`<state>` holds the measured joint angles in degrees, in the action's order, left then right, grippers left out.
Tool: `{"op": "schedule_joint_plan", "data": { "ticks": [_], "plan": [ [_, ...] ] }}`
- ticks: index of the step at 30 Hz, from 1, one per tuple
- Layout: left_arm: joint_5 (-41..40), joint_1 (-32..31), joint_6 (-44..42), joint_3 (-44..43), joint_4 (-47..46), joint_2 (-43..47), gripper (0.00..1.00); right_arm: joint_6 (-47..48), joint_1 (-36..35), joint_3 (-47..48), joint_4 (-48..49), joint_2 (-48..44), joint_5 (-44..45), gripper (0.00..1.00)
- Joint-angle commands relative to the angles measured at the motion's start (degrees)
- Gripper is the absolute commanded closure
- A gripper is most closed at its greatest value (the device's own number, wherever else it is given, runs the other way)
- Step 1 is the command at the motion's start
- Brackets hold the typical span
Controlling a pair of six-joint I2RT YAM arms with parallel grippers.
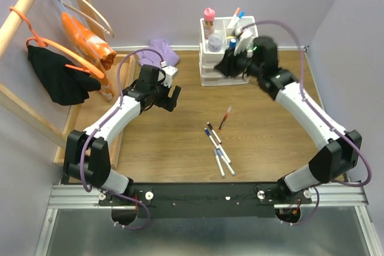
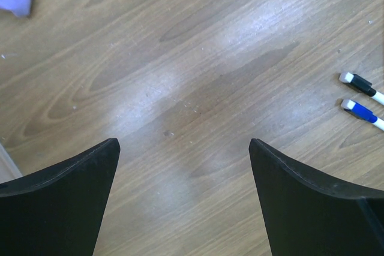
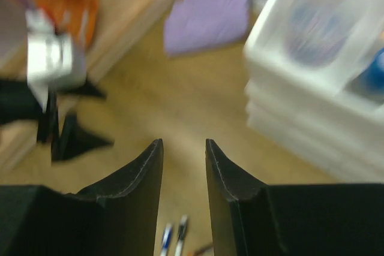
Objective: Sort the stationery into containers
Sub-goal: Pick up the pen from the center of the board.
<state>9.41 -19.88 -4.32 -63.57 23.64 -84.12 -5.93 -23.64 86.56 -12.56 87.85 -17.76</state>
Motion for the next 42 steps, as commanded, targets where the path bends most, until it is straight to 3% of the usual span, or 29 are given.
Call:
{"op": "schedule_joint_plan", "data": {
  "ticks": [1,12,19,21,24,42],
  "plan": [
    [-1.3,-0.6,3.1,1.5,-3.8,0.7,0.02,2.3,-6.2,-15.4,-20.1,-4.7,-3.0,0.57],
    [-3.2,-3.9,3.0,7.2,-6.1,3.8,0.02,1.4,-16.2,-25.6,-25.4,-0.1,1.1,0.72],
    [-3.2,-2.9,3.0,8.4,-5.6,7.0,0.02,-0.9,-19.0,-30.5,-24.5,1.9,-0.3,0.71],
    [-2.7,-2.2,3.3,8.6,-5.6,7.3,0.02,-1.8,-19.3,-30.6,-24.4,2.7,0.4,0.62],
    [-2.1,-1.2,3.8,8.6,-5.5,7.9,0.02,-2.2,-20.2,-30.5,-24.7,3.6,0.4,0.58],
    [-0.5,1.4,5.7,9.3,-5.6,9.8,0.02,-5.6,-23.6,-28.7,-25.2,6.1,6.5,0.64]
  ]
}}
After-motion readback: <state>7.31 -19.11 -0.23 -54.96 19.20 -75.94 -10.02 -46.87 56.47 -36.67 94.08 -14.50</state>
